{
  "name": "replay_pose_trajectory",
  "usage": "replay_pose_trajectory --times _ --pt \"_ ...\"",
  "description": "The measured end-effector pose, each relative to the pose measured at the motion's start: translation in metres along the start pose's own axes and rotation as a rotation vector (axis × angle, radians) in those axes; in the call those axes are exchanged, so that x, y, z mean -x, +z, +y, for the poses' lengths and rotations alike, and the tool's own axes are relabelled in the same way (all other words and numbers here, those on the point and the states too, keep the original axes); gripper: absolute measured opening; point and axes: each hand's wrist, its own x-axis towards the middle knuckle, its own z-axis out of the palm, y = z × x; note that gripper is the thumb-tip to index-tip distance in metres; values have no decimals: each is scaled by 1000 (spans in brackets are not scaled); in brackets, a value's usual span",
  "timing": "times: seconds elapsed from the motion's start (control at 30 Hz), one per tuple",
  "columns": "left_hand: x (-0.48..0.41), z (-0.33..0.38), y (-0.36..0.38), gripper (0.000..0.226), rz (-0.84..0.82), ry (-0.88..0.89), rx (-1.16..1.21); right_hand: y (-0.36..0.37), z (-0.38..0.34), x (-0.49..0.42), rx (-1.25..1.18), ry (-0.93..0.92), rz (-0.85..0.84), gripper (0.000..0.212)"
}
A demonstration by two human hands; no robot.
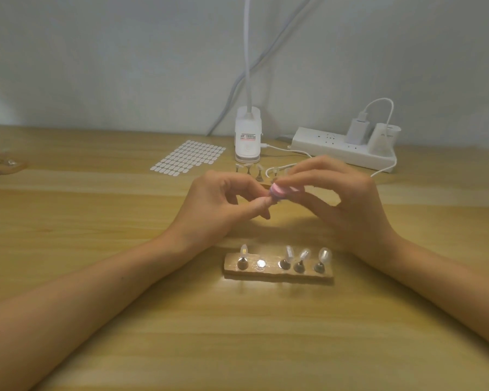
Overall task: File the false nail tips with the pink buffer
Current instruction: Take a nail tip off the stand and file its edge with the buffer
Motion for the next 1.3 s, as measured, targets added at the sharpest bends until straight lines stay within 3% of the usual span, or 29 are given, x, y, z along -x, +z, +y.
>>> replay_pose_trajectory --times 0.3,0.4,0.5,0.67,0.77,1.0,1.3 --pt "-1 1 0 12 -99 -50 93 0 1 1 3 -56 -21 19" --pt "0 0 -1 5 -96 -41 97 -2 5 0 47 2 18 20" --pt "0 0 0 13 -97 -33 90 -2 7 2 72 -41 26 18" --pt "-1 -1 -1 6 -73 -42 98 -6 7 1 -211 207 136 29" --pt "-1 -1 -2 7 -65 -3 54 -1 3 2 -119 56 10 23" --pt "0 1 -2 9 -39 -1 37 -2 0 1 -34 -49 -31 22" --pt "0 -1 -1 9 -51 1 49 -2 1 0 -4 -14 19 21"
